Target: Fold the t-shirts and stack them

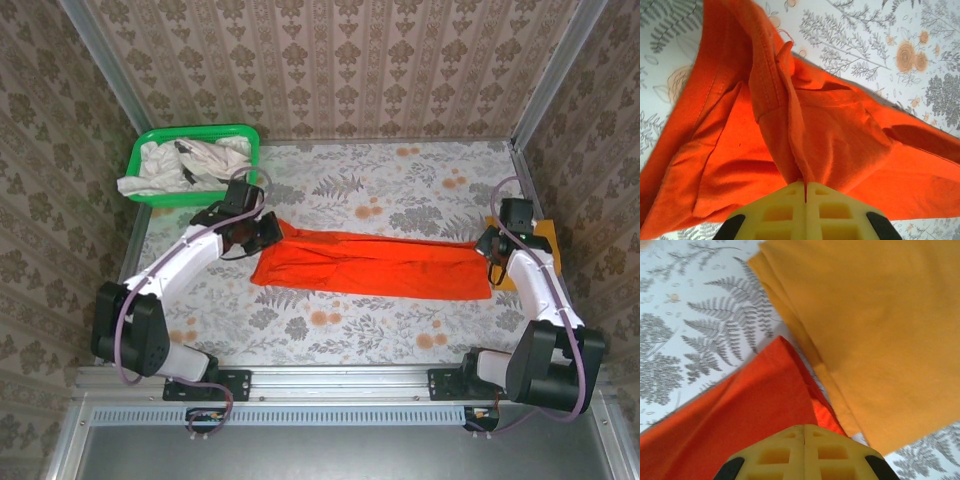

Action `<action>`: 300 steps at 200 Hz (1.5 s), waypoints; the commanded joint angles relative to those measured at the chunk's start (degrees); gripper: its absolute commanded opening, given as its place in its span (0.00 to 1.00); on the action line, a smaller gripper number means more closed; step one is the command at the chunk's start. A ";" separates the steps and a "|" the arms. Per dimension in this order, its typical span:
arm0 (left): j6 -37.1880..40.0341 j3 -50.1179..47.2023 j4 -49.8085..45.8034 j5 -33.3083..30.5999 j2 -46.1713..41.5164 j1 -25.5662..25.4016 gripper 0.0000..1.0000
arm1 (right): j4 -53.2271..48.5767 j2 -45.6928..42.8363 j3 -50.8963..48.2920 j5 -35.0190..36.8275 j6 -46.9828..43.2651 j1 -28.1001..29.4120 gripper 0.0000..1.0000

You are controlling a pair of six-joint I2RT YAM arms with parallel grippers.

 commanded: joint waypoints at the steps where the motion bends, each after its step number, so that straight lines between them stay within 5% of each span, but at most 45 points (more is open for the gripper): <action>1: -3.00 -2.04 -0.40 1.81 -2.80 1.18 0.00 | -3.33 -1.14 -0.48 1.88 1.60 -1.62 0.00; 234: -3.07 -15.03 4.76 2.42 2.48 3.78 0.00 | -0.66 6.59 -7.57 -4.55 4.18 -2.46 0.01; 247: -2.74 -15.36 4.75 2.45 2.53 3.53 0.11 | -1.09 5.51 -7.32 -4.77 4.10 -2.46 0.15; 266: -1.18 -13.86 1.51 0.05 0.43 2.76 0.36 | -2.53 -0.20 -6.47 -4.83 2.74 -2.10 0.50; 300: 2.95 -6.33 -6.10 -8.62 -4.96 -0.73 0.73 | -2.90 -10.99 -4.96 -6.21 -0.49 0.38 0.69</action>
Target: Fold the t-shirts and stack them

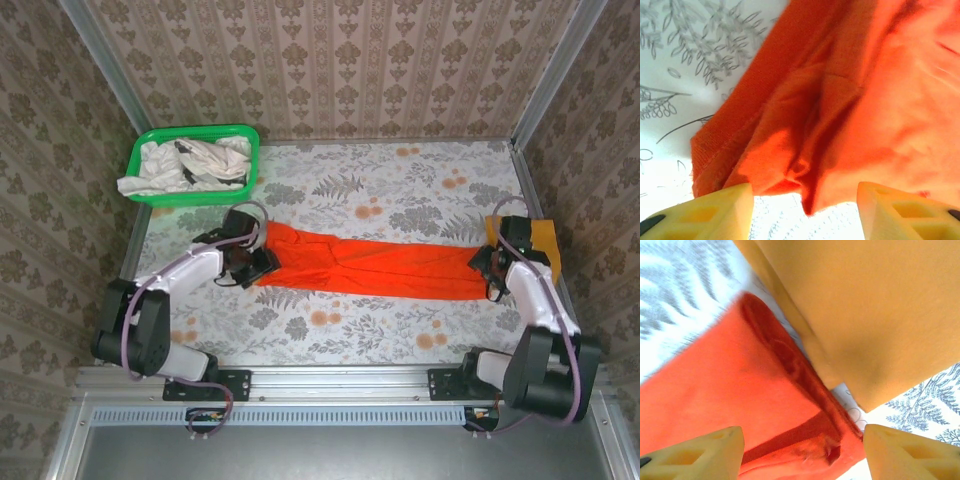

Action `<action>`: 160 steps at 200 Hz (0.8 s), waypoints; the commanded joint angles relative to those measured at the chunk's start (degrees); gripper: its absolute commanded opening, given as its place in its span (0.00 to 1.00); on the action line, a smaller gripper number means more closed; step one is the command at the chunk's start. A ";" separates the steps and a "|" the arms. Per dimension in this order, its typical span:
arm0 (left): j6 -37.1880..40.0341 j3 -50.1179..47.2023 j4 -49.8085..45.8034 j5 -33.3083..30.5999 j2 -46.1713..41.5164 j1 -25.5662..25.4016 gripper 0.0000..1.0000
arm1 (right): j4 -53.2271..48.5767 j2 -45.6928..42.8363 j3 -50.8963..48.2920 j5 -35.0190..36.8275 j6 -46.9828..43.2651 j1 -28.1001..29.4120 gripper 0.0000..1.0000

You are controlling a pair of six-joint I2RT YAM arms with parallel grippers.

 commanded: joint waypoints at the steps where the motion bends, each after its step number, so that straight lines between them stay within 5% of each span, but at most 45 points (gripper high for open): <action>1: 3.57 6.22 -5.58 -6.75 -4.15 -2.55 0.73 | -1.07 -6.33 1.91 -2.43 -2.60 2.01 0.70; 23: 3.27 10.24 -2.92 -4.75 -0.35 -5.22 0.82 | 1.00 -5.80 2.00 -7.38 0.30 6.14 0.70; 52: 1.43 12.88 2.31 -0.99 8.31 -6.85 0.73 | 6.87 0.37 0.97 -7.62 7.75 15.93 0.69; 104: 0.70 10.88 7.36 0.55 16.27 -5.82 0.65 | 10.61 12.01 -1.89 -5.41 12.72 15.64 0.64; 160: 7.33 21.19 7.64 3.26 29.93 0.47 0.64 | 8.51 18.01 -3.25 -8.50 11.24 15.50 0.64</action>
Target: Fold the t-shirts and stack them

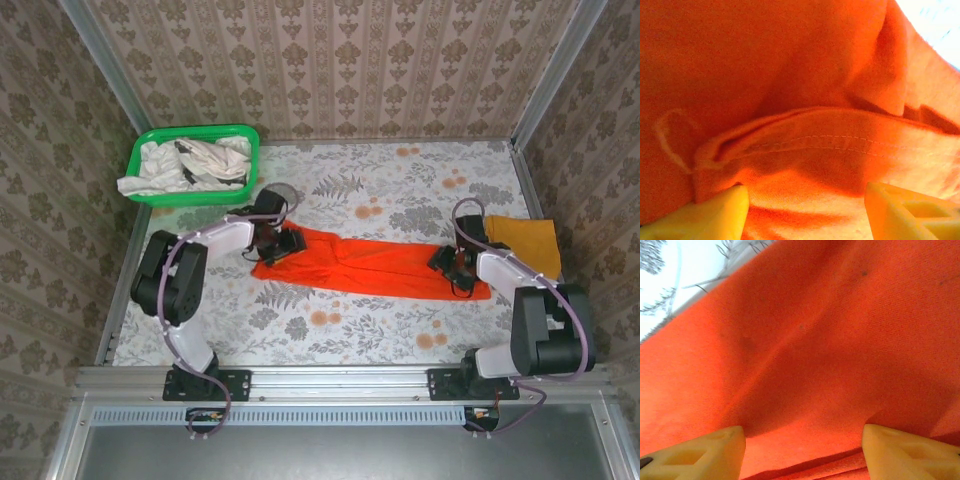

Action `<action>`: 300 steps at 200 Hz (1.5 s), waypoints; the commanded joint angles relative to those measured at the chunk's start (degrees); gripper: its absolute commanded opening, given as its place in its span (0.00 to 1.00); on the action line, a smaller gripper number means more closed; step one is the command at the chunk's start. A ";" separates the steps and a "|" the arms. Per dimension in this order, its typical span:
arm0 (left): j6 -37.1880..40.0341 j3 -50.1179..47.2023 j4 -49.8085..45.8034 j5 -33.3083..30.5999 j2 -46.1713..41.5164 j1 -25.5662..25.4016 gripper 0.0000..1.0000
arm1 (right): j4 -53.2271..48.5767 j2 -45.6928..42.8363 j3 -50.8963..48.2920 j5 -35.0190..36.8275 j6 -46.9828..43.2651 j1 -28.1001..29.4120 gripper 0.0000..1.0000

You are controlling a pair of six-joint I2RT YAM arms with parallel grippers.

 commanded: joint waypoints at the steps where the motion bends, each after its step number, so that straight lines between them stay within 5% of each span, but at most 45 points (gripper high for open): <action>1: 4.84 5.10 1.39 0.83 7.39 3.89 0.64 | -1.42 2.31 -1.64 -1.57 0.10 -0.19 0.64; 114: 15.62 52.91 -13.86 7.53 37.12 6.77 0.65 | -10.52 -14.32 -5.26 -4.53 -3.92 4.82 0.69; 150: 16.77 53.30 -12.46 7.37 31.66 4.37 0.66 | -4.01 -15.07 -1.31 -2.67 -7.77 4.82 0.79; 189: 15.04 50.30 -10.15 5.62 27.32 3.20 0.70 | -1.92 -1.89 5.04 -2.57 -6.46 4.82 0.77; 235: 12.48 55.17 -12.01 7.02 35.51 4.07 0.65 | 0.43 7.61 6.74 -5.63 -4.82 7.41 0.77; 300: 12.80 70.36 -18.73 7.21 48.61 5.00 0.65 | -1.64 1.35 0.33 -5.91 -2.43 15.16 0.76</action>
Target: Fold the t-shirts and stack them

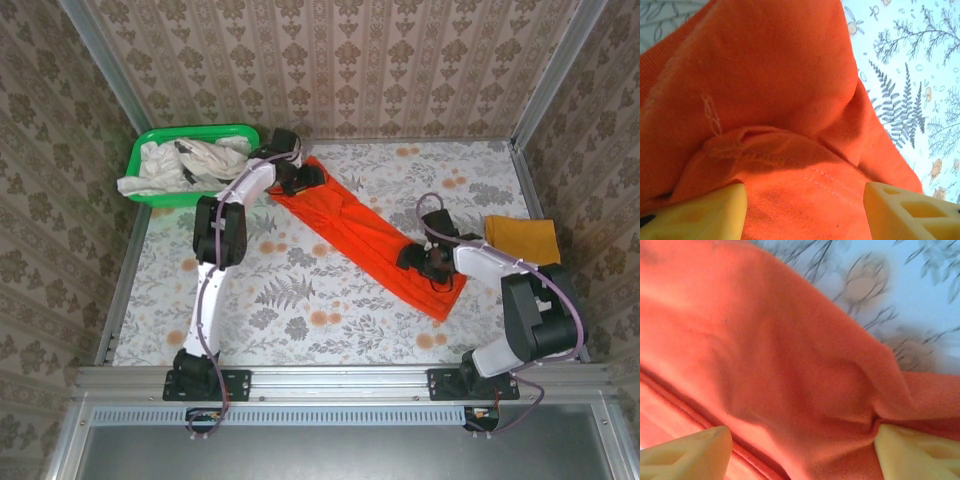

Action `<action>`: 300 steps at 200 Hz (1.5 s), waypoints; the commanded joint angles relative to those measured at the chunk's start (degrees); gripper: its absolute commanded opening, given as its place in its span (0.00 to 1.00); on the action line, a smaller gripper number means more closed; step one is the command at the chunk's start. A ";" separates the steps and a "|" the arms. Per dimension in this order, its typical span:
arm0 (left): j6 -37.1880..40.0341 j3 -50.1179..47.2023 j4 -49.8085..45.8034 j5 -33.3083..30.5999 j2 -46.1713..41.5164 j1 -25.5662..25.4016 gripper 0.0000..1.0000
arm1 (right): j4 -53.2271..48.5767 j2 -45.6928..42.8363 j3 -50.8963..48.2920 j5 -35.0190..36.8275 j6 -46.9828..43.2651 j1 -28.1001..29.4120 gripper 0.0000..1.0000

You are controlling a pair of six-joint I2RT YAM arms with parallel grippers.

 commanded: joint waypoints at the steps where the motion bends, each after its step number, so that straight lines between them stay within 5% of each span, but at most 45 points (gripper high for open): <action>1: 0.02 5.94 -6.25 -0.27 7.13 0.54 0.65 | -2.88 -2.91 -3.72 -2.60 2.34 1.98 0.76; 36: -0.99 16.69 -7.71 -0.09 13.59 0.45 0.70 | -0.13 -1.80 -5.10 -6.10 5.55 8.73 0.76; 91: -5.90 24.20 -0.92 0.65 19.12 0.23 0.99 | 6.08 5.47 -1.75 -7.92 9.94 20.49 0.77; 128: -7.86 24.96 0.67 2.19 18.47 -0.47 1.00 | 5.49 6.95 3.84 -9.04 8.94 26.26 0.78; 170: -6.72 22.44 1.28 4.72 11.43 -0.14 1.00 | 2.87 0.09 9.16 -2.92 2.02 24.67 0.78; 222: -1.24 1.48 5.90 -1.43 -11.95 0.73 1.00 | 9.19 5.74 18.99 -4.49 -1.62 13.95 0.75; 266: -2.20 -38.20 20.92 -12.56 -39.85 -1.33 1.00 | 10.39 23.48 36.93 -6.73 -2.87 11.49 0.74; 300: -2.37 -58.14 20.88 -25.16 -56.68 -7.46 1.00 | 8.38 37.35 51.98 -10.84 -2.27 11.90 0.72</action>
